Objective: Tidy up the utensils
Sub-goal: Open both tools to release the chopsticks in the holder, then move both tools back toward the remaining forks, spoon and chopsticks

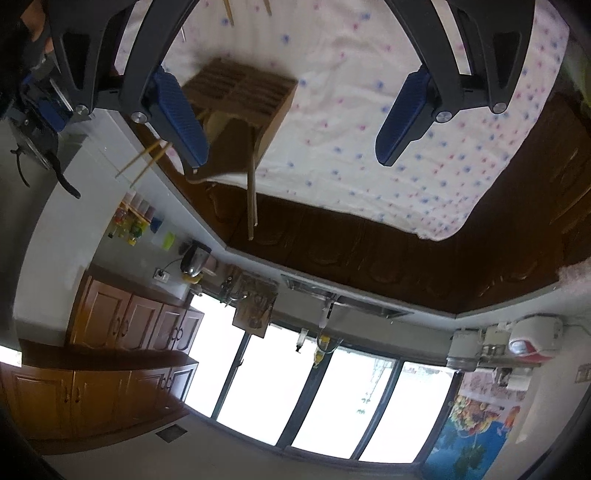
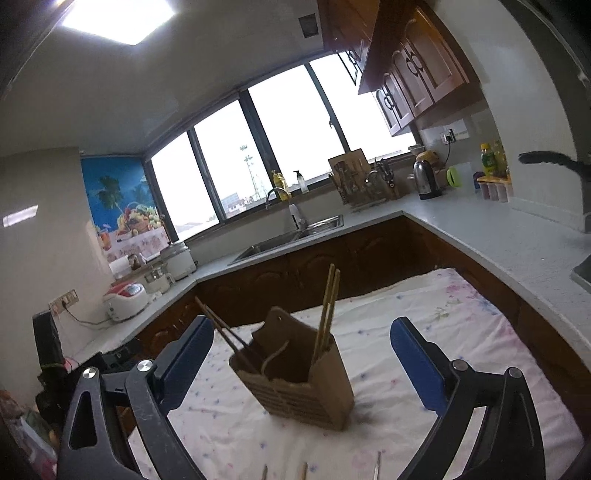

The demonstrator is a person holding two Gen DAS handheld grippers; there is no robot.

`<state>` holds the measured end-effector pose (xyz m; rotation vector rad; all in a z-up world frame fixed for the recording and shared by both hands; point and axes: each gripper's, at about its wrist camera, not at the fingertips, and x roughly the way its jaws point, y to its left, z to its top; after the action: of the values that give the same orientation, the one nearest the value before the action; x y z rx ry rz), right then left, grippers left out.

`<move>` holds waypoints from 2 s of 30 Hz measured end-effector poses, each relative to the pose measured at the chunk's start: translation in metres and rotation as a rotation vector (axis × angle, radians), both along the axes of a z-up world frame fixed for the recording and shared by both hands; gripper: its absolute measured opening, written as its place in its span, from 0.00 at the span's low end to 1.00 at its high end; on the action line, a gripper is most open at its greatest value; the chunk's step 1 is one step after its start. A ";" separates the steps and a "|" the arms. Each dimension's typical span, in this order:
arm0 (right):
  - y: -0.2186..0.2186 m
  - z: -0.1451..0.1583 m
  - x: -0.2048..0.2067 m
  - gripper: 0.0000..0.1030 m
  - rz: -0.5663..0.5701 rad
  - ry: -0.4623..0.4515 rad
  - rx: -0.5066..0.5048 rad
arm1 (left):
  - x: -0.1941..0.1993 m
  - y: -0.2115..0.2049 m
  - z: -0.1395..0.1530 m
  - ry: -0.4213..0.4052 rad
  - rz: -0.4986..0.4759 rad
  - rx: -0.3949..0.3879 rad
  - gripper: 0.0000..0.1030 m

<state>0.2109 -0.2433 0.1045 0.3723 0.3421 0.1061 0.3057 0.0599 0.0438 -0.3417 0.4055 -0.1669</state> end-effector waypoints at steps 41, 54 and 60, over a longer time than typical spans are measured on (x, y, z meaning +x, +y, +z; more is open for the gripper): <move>0.002 -0.081 -0.083 0.95 0.006 0.262 -0.084 | -0.093 -0.015 -0.025 0.337 -0.020 0.055 0.89; 0.002 -0.103 -0.058 0.89 0.027 0.355 -0.101 | -0.061 -0.049 -0.040 0.412 -0.095 0.129 0.82; 0.003 -0.117 -0.036 0.64 0.052 0.423 -0.096 | -0.038 -0.063 -0.051 0.455 -0.151 0.138 0.68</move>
<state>0.1746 -0.2405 -0.0130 0.2891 0.7719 0.0610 0.2677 -0.0031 -0.0070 -0.2105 0.8894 -0.2072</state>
